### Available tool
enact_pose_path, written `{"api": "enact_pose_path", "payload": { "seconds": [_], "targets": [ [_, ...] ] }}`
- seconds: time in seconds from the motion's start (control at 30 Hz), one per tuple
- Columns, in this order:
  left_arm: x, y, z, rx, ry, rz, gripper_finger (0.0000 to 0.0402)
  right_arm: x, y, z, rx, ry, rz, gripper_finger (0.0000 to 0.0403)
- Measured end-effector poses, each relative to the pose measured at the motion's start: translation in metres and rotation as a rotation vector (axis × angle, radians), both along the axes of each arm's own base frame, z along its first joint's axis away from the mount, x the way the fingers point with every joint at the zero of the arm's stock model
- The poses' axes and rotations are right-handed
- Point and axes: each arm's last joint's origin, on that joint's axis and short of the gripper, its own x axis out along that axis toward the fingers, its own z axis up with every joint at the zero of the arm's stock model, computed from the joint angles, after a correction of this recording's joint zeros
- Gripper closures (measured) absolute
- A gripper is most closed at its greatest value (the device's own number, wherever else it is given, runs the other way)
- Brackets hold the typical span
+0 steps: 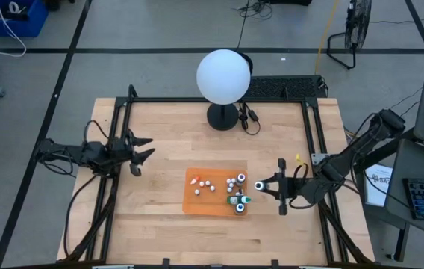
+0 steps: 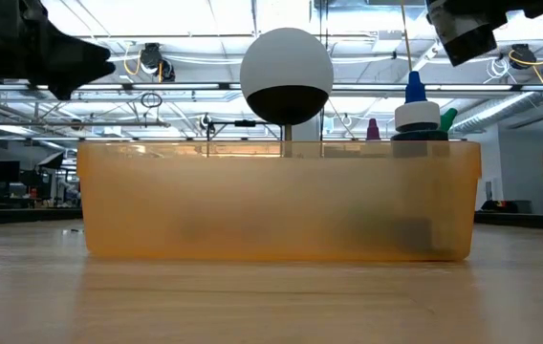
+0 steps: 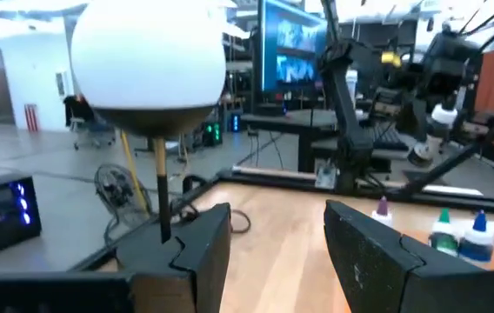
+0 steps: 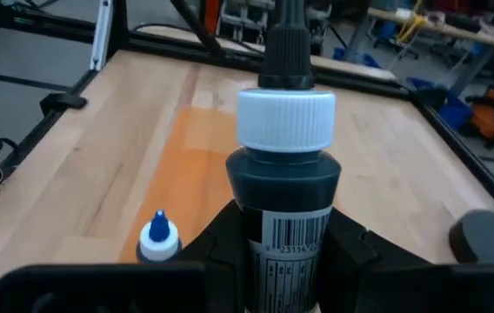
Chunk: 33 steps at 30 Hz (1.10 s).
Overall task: Pick & Place food coloring
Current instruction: Put the large black food coloring bottle into the orange container
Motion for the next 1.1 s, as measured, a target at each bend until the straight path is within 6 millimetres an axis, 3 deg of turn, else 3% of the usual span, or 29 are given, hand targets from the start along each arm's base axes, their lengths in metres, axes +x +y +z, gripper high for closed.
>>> {"api": "enact_pose_path", "payload": {
  "seconds": [0.27, 0.37, 0.5, 0.63, 0.8, 0.97, 1.1],
  "targets": [
    [0.006, -0.003, 0.015, -0.033, -0.253, -0.068, 0.0215, 0.024, 0.0, -0.008, -0.021, -0.055, 0.081, 0.0326],
    [0.018, -0.006, 0.01, 0.0, -0.211, -0.128, 0.0215, 0.034, -0.004, -0.011, -0.035, -0.067, 0.086, 0.0326],
    [0.044, -0.008, 0.012, -0.082, -0.165, -0.138, 0.02, 0.044, -0.013, -0.011, -0.062, -0.091, 0.062, 0.0326],
    [0.088, -0.015, 0.025, -0.062, -0.066, -0.12, 0.015, 0.051, -0.023, -0.01, -0.054, -0.106, 0.074, 0.0326],
    [0.167, -0.029, 0.038, 0.181, 0.091, -0.11, 0.0091, 0.057, -0.03, -0.008, -0.04, -0.133, 0.097, 0.0327],
    [0.229, -0.043, 0.047, 0.267, 0.099, -0.163, 0.0065, 0.057, -0.03, -0.007, -0.069, -0.14, 0.107, 0.0327],
    [0.264, -0.048, 0.049, 0.256, 0.092, -0.182, 0.006, 0.057, -0.03, -0.007, -0.088, -0.14, 0.113, 0.0327]
  ]
}}
